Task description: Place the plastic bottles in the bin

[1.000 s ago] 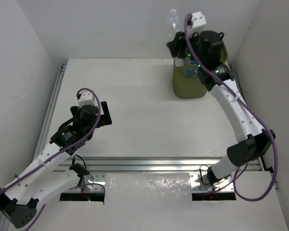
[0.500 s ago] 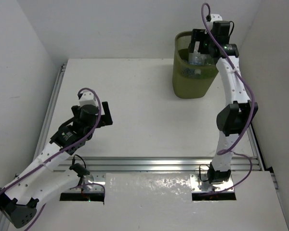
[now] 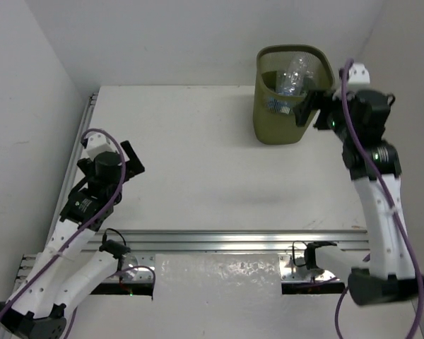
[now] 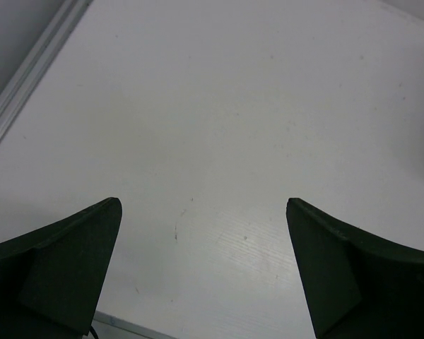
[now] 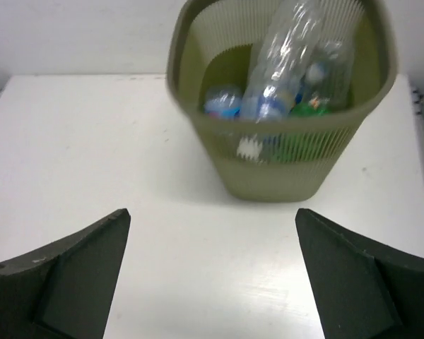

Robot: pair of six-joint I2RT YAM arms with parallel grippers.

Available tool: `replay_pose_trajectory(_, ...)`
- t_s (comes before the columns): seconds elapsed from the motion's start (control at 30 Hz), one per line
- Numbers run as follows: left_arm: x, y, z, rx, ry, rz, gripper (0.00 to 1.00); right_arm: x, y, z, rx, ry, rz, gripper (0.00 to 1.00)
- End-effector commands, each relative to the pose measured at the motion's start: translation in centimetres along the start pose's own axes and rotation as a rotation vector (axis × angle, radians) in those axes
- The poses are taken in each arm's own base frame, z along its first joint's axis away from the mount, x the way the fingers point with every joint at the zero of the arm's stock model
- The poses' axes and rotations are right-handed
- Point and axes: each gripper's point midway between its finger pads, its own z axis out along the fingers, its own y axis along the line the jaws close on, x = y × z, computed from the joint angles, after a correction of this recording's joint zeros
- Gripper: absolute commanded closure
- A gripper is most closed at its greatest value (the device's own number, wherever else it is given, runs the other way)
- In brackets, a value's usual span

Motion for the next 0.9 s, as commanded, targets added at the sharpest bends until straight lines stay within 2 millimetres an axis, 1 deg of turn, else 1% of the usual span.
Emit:
replay_pose_trajectory(0.0,-3.6,0.5,-1.1,-0.008,-0.124,-0.093,0.0,7.9,1.0,-0.7,-0.074,0.124,0.056,0.01)
replay_pose_trajectory(0.03,-3.6,0.9,-1.2,-0.021,-0.131,-0.099,0.0,8.3,1.3,-2.4,-0.089,0.105,0.059,0.01)
replay_pose_trajectory(0.07,-3.6,1.1,-1.4,-0.021,-0.14,-0.105,0.0,9.3,1.6,-3.0,-0.108,0.115,0.059,0.01)
replay_pose_trajectory(0.1,-3.7,1.2,-1.5,-0.015,-0.149,-0.113,0.0,12.2,1.2,-3.2,-0.102,0.166,0.061,0.01)
replay_pose_trajectory(0.13,-3.6,1.2,-1.6,-0.01,-0.154,-0.116,0.0,12.8,1.2,-4.4,-0.103,0.151,0.056,0.01)
replay_pose_trajectory(0.17,-3.6,1.3,-1.8,-0.001,-0.163,-0.119,0.0,15.4,0.6,-4.5,-0.081,0.192,0.058,0.01)
replay_pose_trajectory(0.2,-3.7,1.3,-1.9,0.003,-0.173,-0.125,0.0,16.4,0.4,-5.0,-0.071,0.201,0.054,0.01)
replay_pose_trajectory(0.23,-3.6,1.4,-1.9,0.01,-0.181,-0.126,0.0,16.8,0.3,-5.9,-0.071,0.184,0.041,0.01)
replay_pose_trajectory(0.27,-3.3,1.5,-1.9,0.018,-0.188,-0.119,0.0,17.6,0.1,-6.3,-0.068,0.191,0.031,0.01)
replay_pose_trajectory(0.3,-3.4,1.3,-1.9,0.031,-0.198,-0.123,0.0,19.6,-0.4,-6.6,-0.044,0.228,0.041,0.01)
replay_pose_trajectory(0.33,-3.2,1.3,-1.9,0.039,-0.203,-0.122,0.0,20.2,-0.4,-7.0,-0.035,0.232,0.055,0.01)
replay_pose_trajectory(0.37,-3.0,1.3,-1.9,0.053,-0.208,-0.112,0.0,21.4,-0.6,-7.5,-0.035,0.238,0.053,0.01)
replay_pose_trajectory(0.43,-2.8,1.2,-1.9,0.068,-0.213,-0.106,0.0,22.8,-1.1,-7.9,-0.014,0.248,0.039,0.01)
replay_pose_trajectory(0.47,-2.4,1.3,-1.8,0.07,-0.213,-0.093,0.0,22.9,-1.4,-8.3,-0.002,0.222,0.032,0.01)
replay_pose_trajectory(0.5,-2.4,1.2,-1.7,0.074,-0.221,-0.096,0.0,23.6,-1.8,-8.3,0.022,0.219,0.032,0.01)
replay_pose_trajectory(0.53,-1.9,1.3,-1.5,0.075,-0.218,-0.089,0.0,23.3,-1.9,-8.5,0.023,0.183,0.023,0.01)
replay_pose_trajectory(0.63,-1.7,1.1,-1.2,0.084,-0.227,-0.081,0.0,23.4,-2.7,-8.4,0.058,0.145,-0.005,0.01)
replay_pose_trajectory(0.73,-1.5,1.0,-1.0,0.09,-0.221,-0.067,0.0,23.6,-2.3,-8.7,0.043,0.142,-0.01,0.01)
replay_pose_trajectory(0.87,-1.2,0.4,-1.0,0.121,-0.21,-0.051,0.0,23.3,-3.0,-9.0,0.088,0.117,-0.033,0.01)
